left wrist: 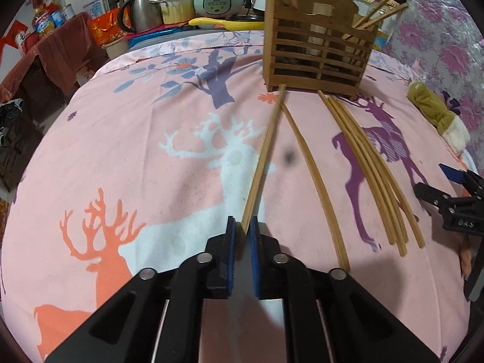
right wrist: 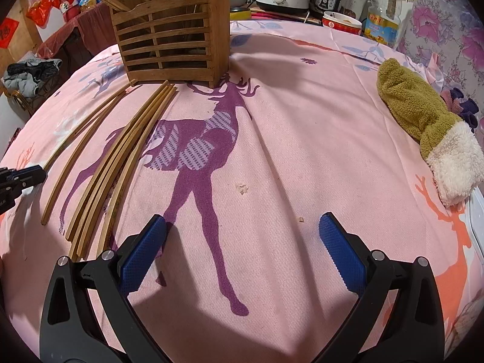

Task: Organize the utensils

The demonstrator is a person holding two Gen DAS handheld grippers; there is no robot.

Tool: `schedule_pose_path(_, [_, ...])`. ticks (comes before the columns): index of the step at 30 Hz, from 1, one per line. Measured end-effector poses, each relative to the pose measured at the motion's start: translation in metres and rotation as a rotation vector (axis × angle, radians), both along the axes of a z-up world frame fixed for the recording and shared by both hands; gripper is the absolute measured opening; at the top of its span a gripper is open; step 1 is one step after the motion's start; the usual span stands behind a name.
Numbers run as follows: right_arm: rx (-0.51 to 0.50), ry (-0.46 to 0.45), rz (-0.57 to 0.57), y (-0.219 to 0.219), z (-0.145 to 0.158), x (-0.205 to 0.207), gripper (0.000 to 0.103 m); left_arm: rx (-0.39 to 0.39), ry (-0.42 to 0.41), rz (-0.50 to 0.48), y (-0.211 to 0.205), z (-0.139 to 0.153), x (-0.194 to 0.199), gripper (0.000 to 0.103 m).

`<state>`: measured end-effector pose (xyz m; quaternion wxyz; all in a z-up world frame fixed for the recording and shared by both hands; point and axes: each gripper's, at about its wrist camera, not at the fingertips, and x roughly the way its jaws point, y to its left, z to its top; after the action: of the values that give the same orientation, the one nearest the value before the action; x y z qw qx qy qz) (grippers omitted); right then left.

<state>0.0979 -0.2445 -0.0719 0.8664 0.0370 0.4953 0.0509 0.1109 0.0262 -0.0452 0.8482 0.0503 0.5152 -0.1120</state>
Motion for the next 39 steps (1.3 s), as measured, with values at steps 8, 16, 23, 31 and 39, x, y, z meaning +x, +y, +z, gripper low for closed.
schedule_pose_path(8, [0.084, -0.162, 0.097, 0.013, 0.027, -0.034, 0.097, -0.084, 0.030, 0.001, 0.014, 0.001, -0.012, 0.007])
schedule_pose_path(16, [-0.004, -0.237, 0.283, 0.052, 0.039, -0.064, 0.091, -0.054, 0.020, -0.007, 0.008, 0.001, -0.013, 0.010])
schedule_pose_path(23, [-0.036, -0.175, 0.349, 0.066, 0.031, -0.058, 0.060, -0.035, 0.011, -0.035, 0.001, 0.001, -0.016, 0.026])
schedule_pose_path(31, [-0.040, -0.116, 0.308, 0.063, 0.022, -0.053, 0.025, 0.023, -0.011, -0.042, -0.005, -0.001, -0.019, 0.046])
schedule_pose_path(39, [0.059, -0.077, 0.199, 0.026, 0.017, -0.050, 0.022, -0.042, 0.006, -0.034, 0.013, 0.002, -0.025, 0.044])
